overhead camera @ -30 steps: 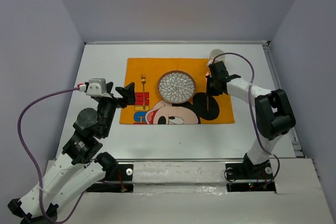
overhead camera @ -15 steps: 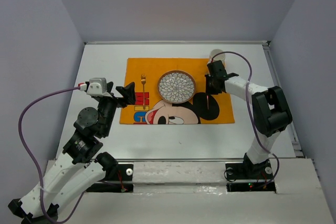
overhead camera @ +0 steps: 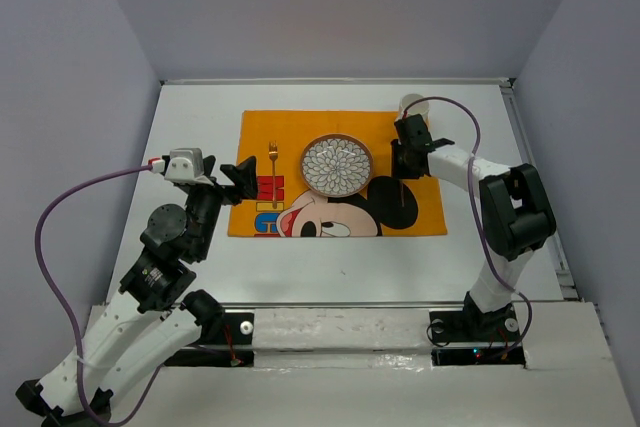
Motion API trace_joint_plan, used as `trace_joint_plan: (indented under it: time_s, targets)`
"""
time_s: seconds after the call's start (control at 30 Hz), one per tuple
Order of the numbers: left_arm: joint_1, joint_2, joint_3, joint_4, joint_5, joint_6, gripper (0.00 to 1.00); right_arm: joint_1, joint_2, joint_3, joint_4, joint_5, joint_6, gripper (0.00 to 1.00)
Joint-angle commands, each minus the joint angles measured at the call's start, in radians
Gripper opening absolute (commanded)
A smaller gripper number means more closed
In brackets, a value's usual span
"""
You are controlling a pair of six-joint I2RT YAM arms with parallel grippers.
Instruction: Set the dinner table for one person
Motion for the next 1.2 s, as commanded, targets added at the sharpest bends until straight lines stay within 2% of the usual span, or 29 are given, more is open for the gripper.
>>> trace_joint_plan:
  time_s: [0.0,0.13,0.2,0.23,0.27,0.33,0.37,0.53,0.57,0.8,1.0,1.17]
  targets:
    - [0.010,-0.001,-0.003,0.048,-0.011,0.012,0.99,0.007,-0.009,0.033,0.024,0.014,-0.009,0.36]
    - [0.014,0.002,-0.001,0.048,-0.017,0.012,0.99,0.007,-0.109,0.000,0.018,-0.012,-0.001,0.38]
    - [0.014,0.004,-0.001,0.048,-0.023,0.013,0.99,0.007,-0.217,-0.012,0.014,-0.030,-0.001,0.50]
    - [0.016,0.005,-0.001,0.048,-0.026,0.013,0.99,0.007,-0.257,-0.018,0.012,-0.032,-0.001,0.51]
    - [0.016,0.005,-0.001,0.048,-0.028,0.012,0.99,0.007,-0.300,-0.027,0.012,-0.041,-0.003,0.60]
    - [0.016,0.007,0.002,0.046,-0.028,0.015,0.99,0.007,-0.388,-0.036,0.011,-0.049,0.000,0.69]
    - [0.017,0.014,0.005,0.041,-0.019,0.016,0.99,0.007,-0.475,-0.047,0.012,-0.050,0.005,0.76]
    - [0.017,0.033,0.050,0.028,0.009,0.027,0.99,0.007,-0.782,-0.130,0.092,-0.050,0.014,0.98]
    - [0.017,0.036,0.059,0.025,0.009,0.026,0.99,0.007,-0.887,-0.145,0.125,-0.037,0.014,1.00]
    - [0.017,0.065,0.175,0.014,0.036,0.012,0.99,0.007,-1.198,-0.184,0.176,0.025,-0.047,1.00]
    - [0.017,0.088,0.227,0.069,0.030,0.024,0.99,0.007,-1.322,-0.190,0.192,-0.021,-0.059,1.00]
    - [0.017,0.096,0.244,0.124,0.035,0.024,0.99,0.007,-1.381,-0.202,0.205,0.029,-0.072,1.00]
